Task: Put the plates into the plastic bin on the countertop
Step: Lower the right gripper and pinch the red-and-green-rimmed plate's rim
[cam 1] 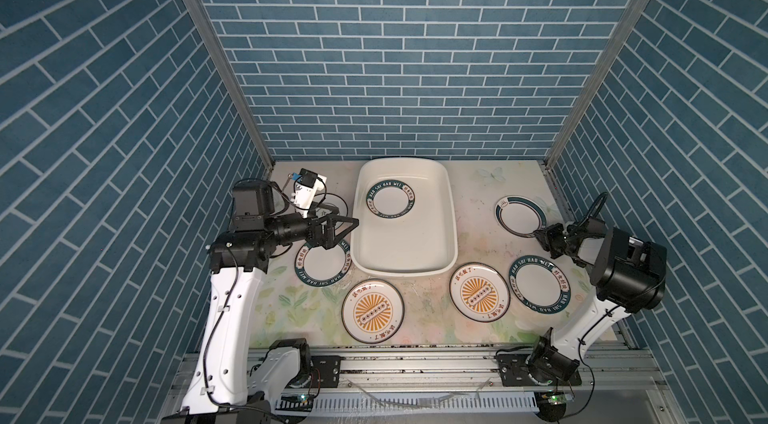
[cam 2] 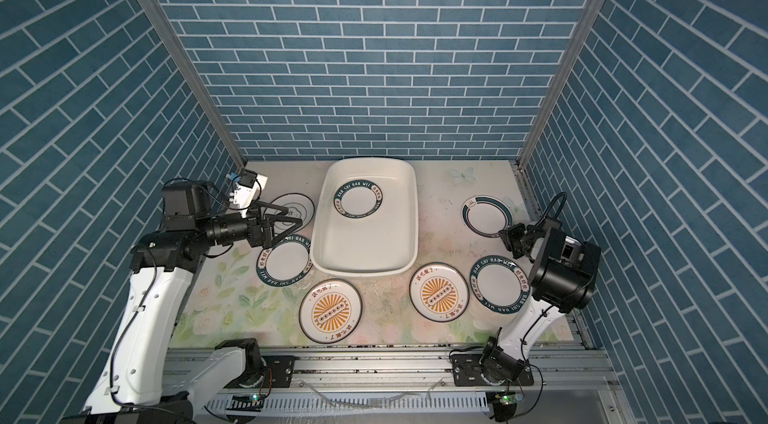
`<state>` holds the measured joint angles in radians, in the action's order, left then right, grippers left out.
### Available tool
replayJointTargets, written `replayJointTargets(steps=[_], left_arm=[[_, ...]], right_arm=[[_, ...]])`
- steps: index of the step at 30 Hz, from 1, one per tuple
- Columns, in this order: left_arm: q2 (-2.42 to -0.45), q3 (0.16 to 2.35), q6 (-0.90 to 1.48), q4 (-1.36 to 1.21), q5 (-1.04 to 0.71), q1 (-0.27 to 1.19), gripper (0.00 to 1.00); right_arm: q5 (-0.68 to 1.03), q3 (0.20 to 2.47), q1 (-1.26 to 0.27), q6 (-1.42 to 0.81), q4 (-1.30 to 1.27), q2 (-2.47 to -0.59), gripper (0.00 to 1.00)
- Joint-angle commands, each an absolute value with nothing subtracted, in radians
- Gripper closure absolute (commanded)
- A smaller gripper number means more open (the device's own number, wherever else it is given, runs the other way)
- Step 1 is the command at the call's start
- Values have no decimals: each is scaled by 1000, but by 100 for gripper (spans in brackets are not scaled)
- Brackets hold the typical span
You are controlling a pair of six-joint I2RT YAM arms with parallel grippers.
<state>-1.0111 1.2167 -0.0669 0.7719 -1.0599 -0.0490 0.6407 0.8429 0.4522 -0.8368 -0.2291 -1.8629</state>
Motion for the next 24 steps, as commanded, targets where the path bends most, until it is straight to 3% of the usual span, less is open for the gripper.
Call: replayJointTargets(steps=[1, 10, 24], left_arm=[[-1012, 1218, -69, 767, -1074, -52, 0], [-1009, 1215, -70, 765, -1074, -52, 0], [-1002, 1216, -62, 759, -1058, -52, 0]], right_arm=[[638, 841, 455, -850, -223, -1885, 87], [661, 831, 454, -884, -273, -1879, 95], [690, 815, 452, -954, -348, -1761, 99]])
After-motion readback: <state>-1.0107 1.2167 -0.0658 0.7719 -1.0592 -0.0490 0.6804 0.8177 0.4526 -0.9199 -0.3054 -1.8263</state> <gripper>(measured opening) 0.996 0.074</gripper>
